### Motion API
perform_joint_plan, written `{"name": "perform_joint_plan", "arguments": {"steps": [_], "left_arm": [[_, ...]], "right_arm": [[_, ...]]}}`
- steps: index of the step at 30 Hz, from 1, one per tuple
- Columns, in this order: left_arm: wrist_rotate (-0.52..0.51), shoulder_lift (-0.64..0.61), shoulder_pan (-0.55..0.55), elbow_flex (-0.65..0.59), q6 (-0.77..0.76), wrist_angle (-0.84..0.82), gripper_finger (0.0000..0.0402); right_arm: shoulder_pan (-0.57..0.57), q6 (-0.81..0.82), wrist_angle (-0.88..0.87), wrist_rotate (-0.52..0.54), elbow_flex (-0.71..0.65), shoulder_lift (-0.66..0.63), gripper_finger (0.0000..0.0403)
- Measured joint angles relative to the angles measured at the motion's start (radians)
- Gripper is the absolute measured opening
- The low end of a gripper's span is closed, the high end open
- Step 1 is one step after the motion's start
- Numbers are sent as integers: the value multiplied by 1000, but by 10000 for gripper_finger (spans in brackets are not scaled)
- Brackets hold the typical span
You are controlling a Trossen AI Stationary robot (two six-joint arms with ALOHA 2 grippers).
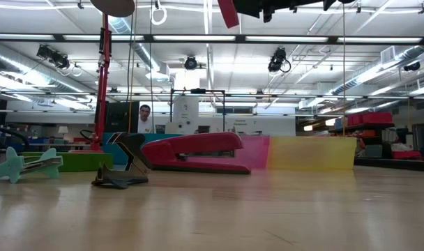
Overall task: Pick and place Stapler, Stapler remover, tape
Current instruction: Put the pink tape into the blue bin
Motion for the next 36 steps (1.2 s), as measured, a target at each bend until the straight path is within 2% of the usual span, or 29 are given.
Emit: {"name": "perform_joint_plan", "arguments": {"steps": [4, 8, 16, 24, 31, 36], "left_arm": [[53, 47, 43, 0, -54, 36, 267], [128, 112, 80, 0, -104, 109, 292], [282, 258, 116, 0, -191, 321, 295], [290, 375, 121, 2, -243, 491, 295], [291, 443, 120, 64, -248, 487, 295], [329, 490, 120, 134, -243, 402, 295]], "right_arm": [[0, -16, 36, -1, 0, 0, 78], [0, -27, 62, -45, 0, 0, 78], [0, -30, 100, -53, 0, -1, 78], [0, -31, 99, -53, 0, 3, 78], [-3, -33, 127, -51, 0, 39, 78], [-13, -33, 165, -50, 0, 53, 78]]}}
